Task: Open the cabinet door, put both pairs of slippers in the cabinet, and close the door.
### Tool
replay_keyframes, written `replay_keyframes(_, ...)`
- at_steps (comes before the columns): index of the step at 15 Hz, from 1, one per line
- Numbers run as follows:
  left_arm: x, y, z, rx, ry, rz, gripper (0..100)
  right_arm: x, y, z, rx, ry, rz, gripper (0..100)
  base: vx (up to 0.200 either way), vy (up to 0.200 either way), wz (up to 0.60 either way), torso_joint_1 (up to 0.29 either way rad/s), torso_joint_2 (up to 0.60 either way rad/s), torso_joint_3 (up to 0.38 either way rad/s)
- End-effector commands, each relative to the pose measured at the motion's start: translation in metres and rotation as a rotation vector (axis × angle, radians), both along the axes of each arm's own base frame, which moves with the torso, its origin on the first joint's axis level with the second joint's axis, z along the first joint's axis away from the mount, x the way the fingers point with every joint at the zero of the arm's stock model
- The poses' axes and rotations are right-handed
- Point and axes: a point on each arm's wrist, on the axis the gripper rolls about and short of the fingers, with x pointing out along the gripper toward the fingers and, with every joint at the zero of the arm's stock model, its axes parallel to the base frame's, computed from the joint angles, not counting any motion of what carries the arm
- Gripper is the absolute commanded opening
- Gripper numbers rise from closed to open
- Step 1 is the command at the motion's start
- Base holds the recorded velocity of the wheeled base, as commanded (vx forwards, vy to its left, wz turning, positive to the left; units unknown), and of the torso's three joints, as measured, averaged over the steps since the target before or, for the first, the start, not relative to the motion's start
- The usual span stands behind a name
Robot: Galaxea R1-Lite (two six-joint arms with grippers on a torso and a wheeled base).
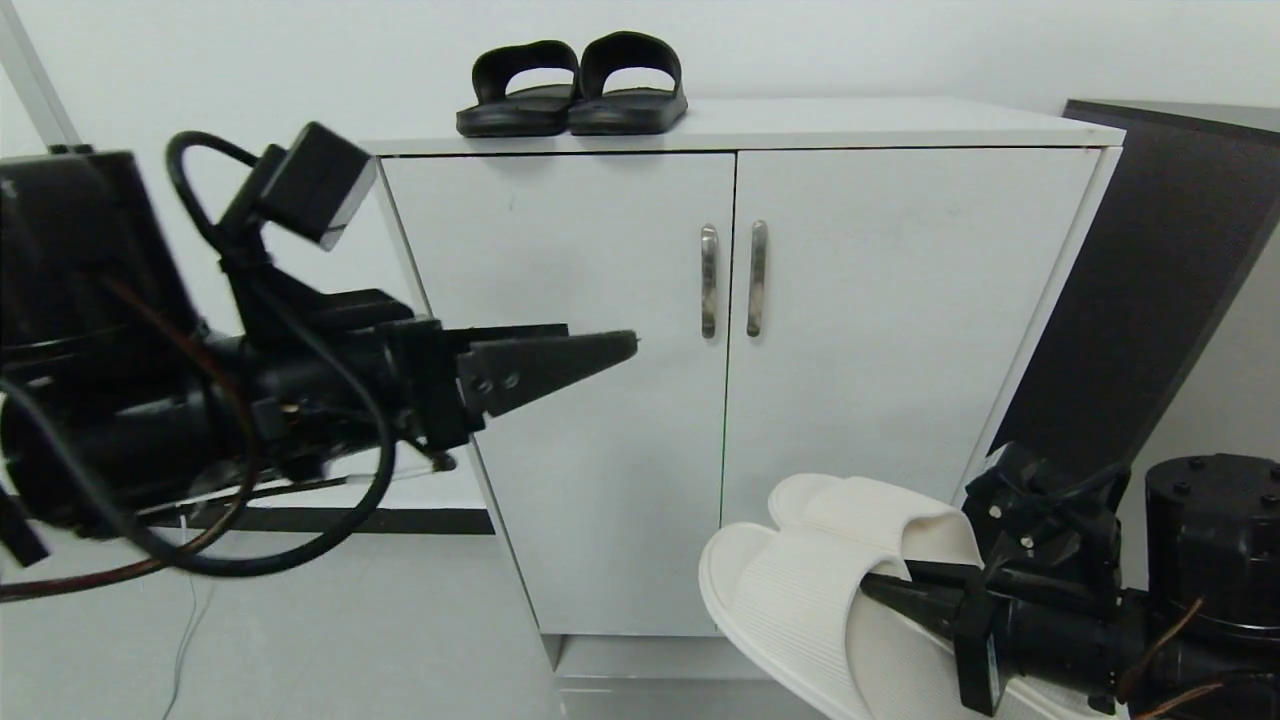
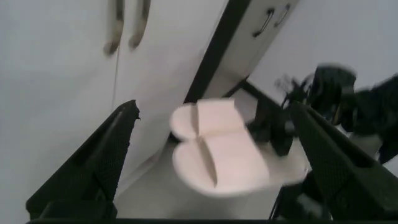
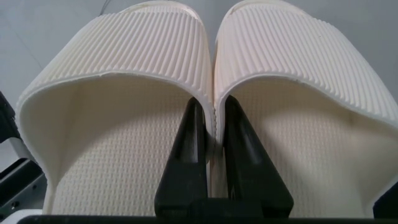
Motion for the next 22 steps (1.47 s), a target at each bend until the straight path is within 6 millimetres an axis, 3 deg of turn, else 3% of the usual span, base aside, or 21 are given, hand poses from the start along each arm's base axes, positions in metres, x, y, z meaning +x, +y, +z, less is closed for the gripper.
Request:
replay_keyframes(1, 0.043, -0.037, -0.009, -0.053, 0.055, -0.058, 100, 0.000, 0.000, -0.001, -0.001, 0.002, 0.001, 0, 0.000, 0.000, 0.00, 0.000, 0.00, 0.000)
replay_keyframes(7, 0.075, -0.096, 0.007, -0.084, 0.095, -0.191, 100, -0.001, -0.001, -0.002, -0.005, 0.004, 0.000, 0, 0.000, 0.000, 0.00, 0.000, 0.00, 0.000)
replay_keyframes(10, 0.095, -0.114, 0.007, -0.078, 0.096, -0.165, 100, -0.001, -0.001, -0.002, -0.006, 0.007, -0.001, 0, 0.000, 0.000, 0.00, 0.000, 0.00, 0.000)
replay_keyframes(15, 0.119, -0.125, 0.016, -0.082, 0.095, -0.079, 100, -0.001, -0.001, -0.004, -0.011, 0.011, -0.002, 0, 0.000, 0.000, 0.00, 0.000, 0.00, 0.000)
replay_keyframes(22, 0.131, -0.115, 0.015, -0.060, 0.089, 0.009, 100, -0.001, -0.001, -0.005, -0.014, 0.013, -0.003, 0, 0.000, 0.000, 0.00, 0.000, 0.00, 0.000)
